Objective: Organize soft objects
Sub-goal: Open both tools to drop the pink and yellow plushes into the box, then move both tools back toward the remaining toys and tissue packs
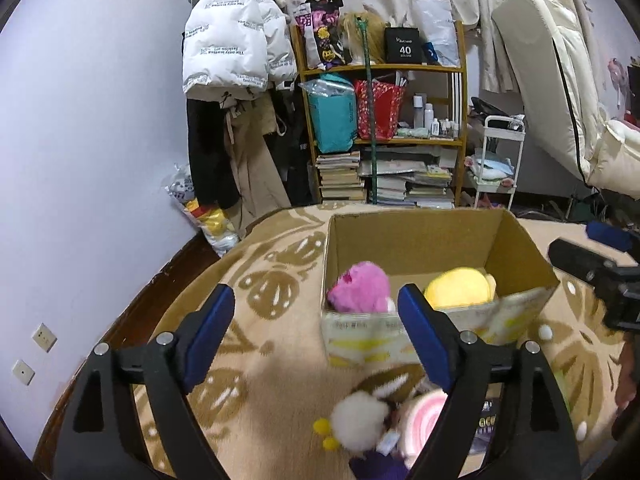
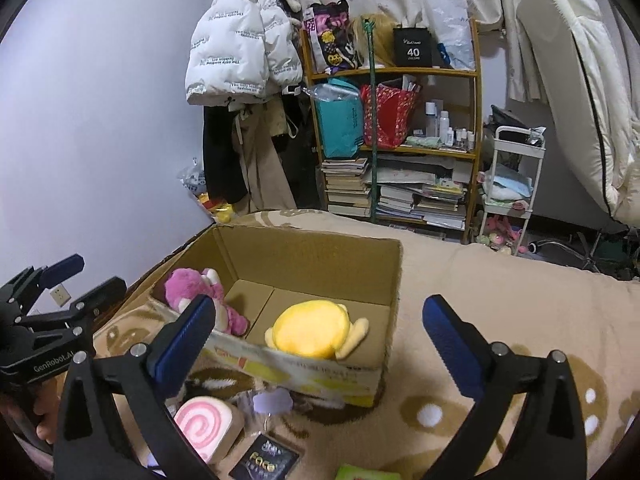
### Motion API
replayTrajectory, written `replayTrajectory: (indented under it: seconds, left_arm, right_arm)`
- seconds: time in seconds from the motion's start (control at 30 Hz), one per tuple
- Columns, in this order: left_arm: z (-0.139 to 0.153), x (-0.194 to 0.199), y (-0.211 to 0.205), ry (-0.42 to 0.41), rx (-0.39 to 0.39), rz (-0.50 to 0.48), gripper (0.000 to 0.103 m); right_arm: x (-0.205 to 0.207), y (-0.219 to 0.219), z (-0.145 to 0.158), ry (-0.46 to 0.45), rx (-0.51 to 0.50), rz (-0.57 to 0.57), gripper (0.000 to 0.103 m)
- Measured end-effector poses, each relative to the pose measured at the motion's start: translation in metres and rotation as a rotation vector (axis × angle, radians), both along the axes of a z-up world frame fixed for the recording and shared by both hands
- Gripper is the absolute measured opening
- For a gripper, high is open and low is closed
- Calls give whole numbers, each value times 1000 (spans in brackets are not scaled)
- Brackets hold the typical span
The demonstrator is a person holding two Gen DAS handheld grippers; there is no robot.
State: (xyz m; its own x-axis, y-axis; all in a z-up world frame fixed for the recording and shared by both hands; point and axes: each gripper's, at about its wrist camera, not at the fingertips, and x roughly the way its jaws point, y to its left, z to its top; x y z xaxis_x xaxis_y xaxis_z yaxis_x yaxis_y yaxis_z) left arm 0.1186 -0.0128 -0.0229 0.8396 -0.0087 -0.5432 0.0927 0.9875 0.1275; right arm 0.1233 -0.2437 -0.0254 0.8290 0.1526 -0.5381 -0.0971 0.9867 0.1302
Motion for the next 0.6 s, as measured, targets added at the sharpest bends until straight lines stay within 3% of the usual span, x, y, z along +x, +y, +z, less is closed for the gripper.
replayTrajectory:
  seconds: [0.3, 0.6]
  left_arm:
    - [9, -34, 6, 9, -13, 6, 99]
    - [13, -64, 11, 57, -58, -7, 99]
  right_arm:
    - [-36, -7, 11, -7, 23, -29, 103]
    - [-63, -3, 14, -5, 15, -40, 103]
